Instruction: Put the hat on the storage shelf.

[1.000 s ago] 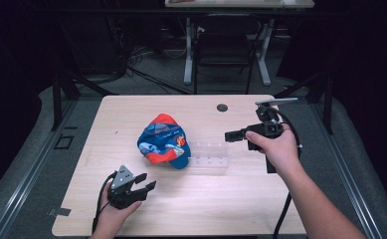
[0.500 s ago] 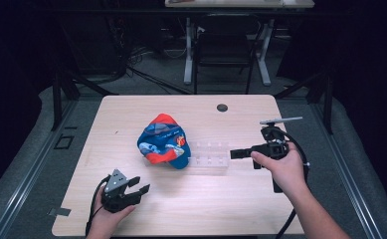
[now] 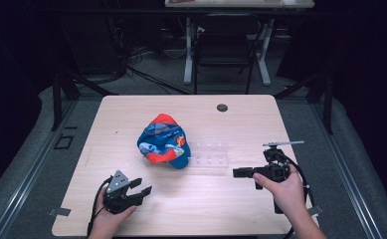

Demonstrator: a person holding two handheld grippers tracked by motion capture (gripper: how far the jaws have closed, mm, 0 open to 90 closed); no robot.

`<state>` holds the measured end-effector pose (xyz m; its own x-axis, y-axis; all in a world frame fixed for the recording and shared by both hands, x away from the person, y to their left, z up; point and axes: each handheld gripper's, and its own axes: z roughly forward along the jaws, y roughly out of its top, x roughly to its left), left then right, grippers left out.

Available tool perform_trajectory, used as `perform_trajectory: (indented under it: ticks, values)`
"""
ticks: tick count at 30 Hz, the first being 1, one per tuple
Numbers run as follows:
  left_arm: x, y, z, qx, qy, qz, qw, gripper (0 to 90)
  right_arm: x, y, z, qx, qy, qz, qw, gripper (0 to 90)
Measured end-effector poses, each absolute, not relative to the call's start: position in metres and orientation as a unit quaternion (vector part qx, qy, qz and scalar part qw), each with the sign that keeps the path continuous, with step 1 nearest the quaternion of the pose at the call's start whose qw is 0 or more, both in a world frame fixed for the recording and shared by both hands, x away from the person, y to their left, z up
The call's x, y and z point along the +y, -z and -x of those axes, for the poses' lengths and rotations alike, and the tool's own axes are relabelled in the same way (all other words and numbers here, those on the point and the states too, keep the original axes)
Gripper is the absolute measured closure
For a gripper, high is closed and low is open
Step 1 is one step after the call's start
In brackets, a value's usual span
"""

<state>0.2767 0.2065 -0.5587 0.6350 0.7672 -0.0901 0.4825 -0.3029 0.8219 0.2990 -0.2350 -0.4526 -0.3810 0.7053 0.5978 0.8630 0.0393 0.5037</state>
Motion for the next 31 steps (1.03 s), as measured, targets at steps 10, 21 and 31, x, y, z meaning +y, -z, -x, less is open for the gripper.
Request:
perform_trajectory:
  ticks: [10,21,31]
  values:
    - [0.206,0.559,-0.276,0.395,-0.161,-0.79,0.44,48.5,-0.235,0.489,-0.281,-0.703,0.438,0.556,0.064,61.4]
    - [0.2,0.561,-0.276,0.39,-0.159,-0.792,0.442,48.4,-0.236,0.525,-0.276,-0.699,0.427,0.571,0.047,59.5]
    - [0.169,0.55,-0.293,0.394,-0.15,-0.777,0.467,54.0,-0.241,0.543,-0.271,-0.691,0.442,0.57,0.039,57.3]
